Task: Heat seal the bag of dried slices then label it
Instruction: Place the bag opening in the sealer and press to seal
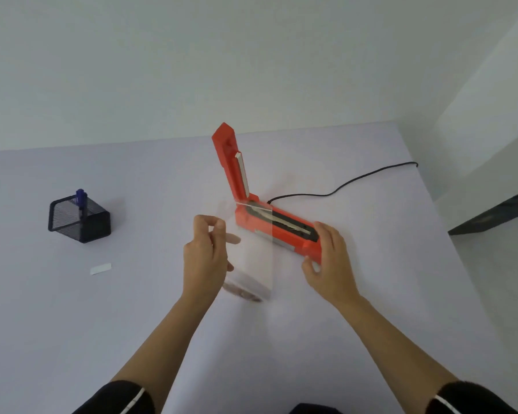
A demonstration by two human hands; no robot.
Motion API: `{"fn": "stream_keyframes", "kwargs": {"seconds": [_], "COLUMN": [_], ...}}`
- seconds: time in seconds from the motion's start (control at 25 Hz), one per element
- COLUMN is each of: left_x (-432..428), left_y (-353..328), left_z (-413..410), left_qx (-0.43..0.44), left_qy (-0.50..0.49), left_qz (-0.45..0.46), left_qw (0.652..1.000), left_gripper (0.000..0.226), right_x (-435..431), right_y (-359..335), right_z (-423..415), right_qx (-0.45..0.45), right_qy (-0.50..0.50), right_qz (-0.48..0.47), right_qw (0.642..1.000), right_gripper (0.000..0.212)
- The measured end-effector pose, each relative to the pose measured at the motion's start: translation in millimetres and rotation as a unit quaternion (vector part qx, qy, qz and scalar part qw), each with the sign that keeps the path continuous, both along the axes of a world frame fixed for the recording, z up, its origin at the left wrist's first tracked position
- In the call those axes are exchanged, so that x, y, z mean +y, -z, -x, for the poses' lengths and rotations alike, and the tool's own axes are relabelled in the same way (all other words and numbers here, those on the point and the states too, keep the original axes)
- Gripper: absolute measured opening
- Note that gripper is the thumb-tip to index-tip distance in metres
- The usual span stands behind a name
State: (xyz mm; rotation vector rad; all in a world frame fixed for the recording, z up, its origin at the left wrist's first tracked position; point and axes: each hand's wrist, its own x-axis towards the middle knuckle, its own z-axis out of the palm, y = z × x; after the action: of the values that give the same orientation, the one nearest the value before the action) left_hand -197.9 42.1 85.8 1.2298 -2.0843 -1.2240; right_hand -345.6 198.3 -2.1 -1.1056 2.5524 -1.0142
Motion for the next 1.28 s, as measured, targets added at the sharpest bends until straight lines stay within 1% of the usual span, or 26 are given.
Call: {"fn": "stream_keyframes", "kwargs": {"seconds": [0.04, 0.08, 0.12, 0.16, 0.2, 0.24, 0.32, 0.36, 0.4, 0.56, 0.64, 0.68, 0.76, 0.88, 1.04, 1.28], "left_x": [-4, -9, -13, -18, -23, -29, -43, -49, -56, -72, -73, -74, -76, -82, -89, -91], "left_y": [-4, -7, -10, -11, -12, -11, -4, 3, 12, 66, 93, 103, 120, 131, 139, 136], "left_z": [-10, -19, -28, -37, -46, -54, -67, -72, -77, -91, -95, -95, -95, -94, -94, -92], "left_qx": [0.008, 0.016, 0.023, 0.028, 0.031, 0.029, 0.019, 0.011, -0.001, -0.067, -0.105, -0.127, -0.163, -0.180, -0.223, -0.289], "left_qy": [-0.016, -0.030, -0.043, -0.054, -0.066, -0.076, -0.085, -0.086, -0.086, -0.079, -0.083, -0.082, -0.075, -0.073, -0.049, -0.005], "left_qz": [-0.008, -0.016, -0.024, -0.031, -0.034, -0.034, -0.037, -0.045, -0.054, -0.101, -0.127, -0.123, -0.080, -0.034, -0.023, 0.032], "left_qw": [1.000, 0.999, 0.999, 0.998, 0.997, 0.996, 0.996, 0.995, 0.995, 0.989, 0.983, 0.981, 0.981, 0.980, 0.973, 0.957], "left_gripper": [0.013, 0.014, 0.014, 0.015, 0.015, 0.016, 0.017, 0.018, 0.018, 0.020, 0.020, 0.019, 0.019, 0.020, 0.023, 0.029], "right_x": [-2, -5, -10, -17, -24, -32, -45, -47, -48, -40, -37, -35, -35, -35, -35, -39], "right_y": [-1, -3, -4, -3, 0, 3, 7, 11, 14, 28, 35, 38, 43, 44, 45, 42], "right_z": [-23, -45, -67, -85, -101, -114, -134, -142, -150, -178, -186, -189, -194, -197, -201, -202], "right_qx": [-0.108, -0.221, -0.318, -0.369, -0.380, -0.376, -0.372, -0.382, -0.391, -0.396, -0.387, -0.374, -0.331, -0.298, -0.271, -0.235], "right_qy": [-0.021, -0.067, -0.121, -0.169, -0.199, -0.204, -0.169, -0.157, -0.156, -0.165, -0.160, -0.156, -0.138, -0.098, -0.080, -0.093], "right_qz": [0.053, 0.065, 0.045, 0.011, -0.012, -0.020, -0.012, -0.017, -0.032, -0.111, -0.139, -0.152, -0.165, -0.152, -0.149, -0.159], "right_qw": [0.993, 0.971, 0.939, 0.914, 0.903, 0.904, 0.913, 0.911, 0.906, 0.897, 0.897, 0.901, 0.919, 0.937, 0.948, 0.954], "right_gripper": [0.058, 0.054, 0.055, 0.057, 0.054, 0.044, 0.015, 0.005, 0.003, 0.008, 0.012, 0.012, 0.013, 0.012, 0.016, 0.022]}}
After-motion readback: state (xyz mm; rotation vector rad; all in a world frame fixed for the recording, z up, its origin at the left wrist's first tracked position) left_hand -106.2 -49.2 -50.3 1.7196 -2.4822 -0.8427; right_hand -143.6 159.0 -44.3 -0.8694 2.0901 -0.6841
